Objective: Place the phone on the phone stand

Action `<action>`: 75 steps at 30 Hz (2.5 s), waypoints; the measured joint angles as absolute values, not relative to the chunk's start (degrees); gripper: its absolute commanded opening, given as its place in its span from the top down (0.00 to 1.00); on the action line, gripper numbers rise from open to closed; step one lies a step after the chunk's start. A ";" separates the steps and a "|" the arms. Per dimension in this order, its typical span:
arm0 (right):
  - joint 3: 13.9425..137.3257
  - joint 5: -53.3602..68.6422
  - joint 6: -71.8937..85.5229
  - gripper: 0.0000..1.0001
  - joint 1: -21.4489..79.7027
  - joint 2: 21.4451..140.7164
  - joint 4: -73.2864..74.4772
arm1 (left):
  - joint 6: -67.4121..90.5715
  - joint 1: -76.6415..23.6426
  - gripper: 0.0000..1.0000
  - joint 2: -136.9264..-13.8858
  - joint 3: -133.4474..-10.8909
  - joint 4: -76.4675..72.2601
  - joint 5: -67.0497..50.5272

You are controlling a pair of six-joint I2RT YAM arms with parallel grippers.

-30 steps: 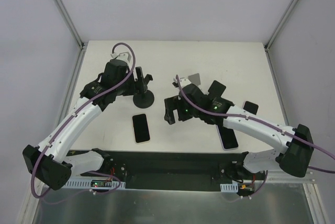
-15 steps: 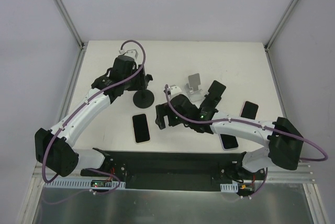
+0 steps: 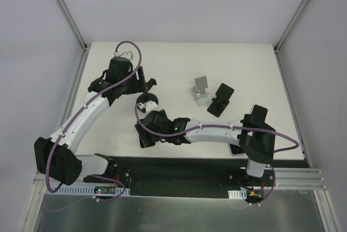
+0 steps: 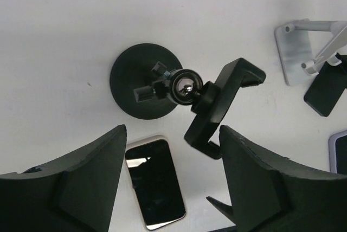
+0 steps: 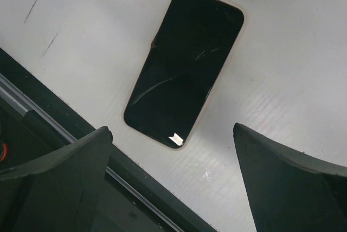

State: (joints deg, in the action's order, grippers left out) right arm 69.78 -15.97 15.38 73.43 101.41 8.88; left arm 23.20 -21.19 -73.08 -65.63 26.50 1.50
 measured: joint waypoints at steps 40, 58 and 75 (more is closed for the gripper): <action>90.96 -26.50 26.63 0.48 76.44 122.85 28.49 | 22.98 -13.78 0.01 -40.03 -47.55 31.88 12.51; 67.26 -34.26 23.70 0.99 78.26 107.59 19.35 | 26.30 -13.76 0.01 -40.23 -43.64 30.50 -4.45; 68.20 -21.32 10.79 0.04 62.70 98.43 23.24 | 29.45 -13.76 0.01 -39.18 -43.05 30.74 -10.81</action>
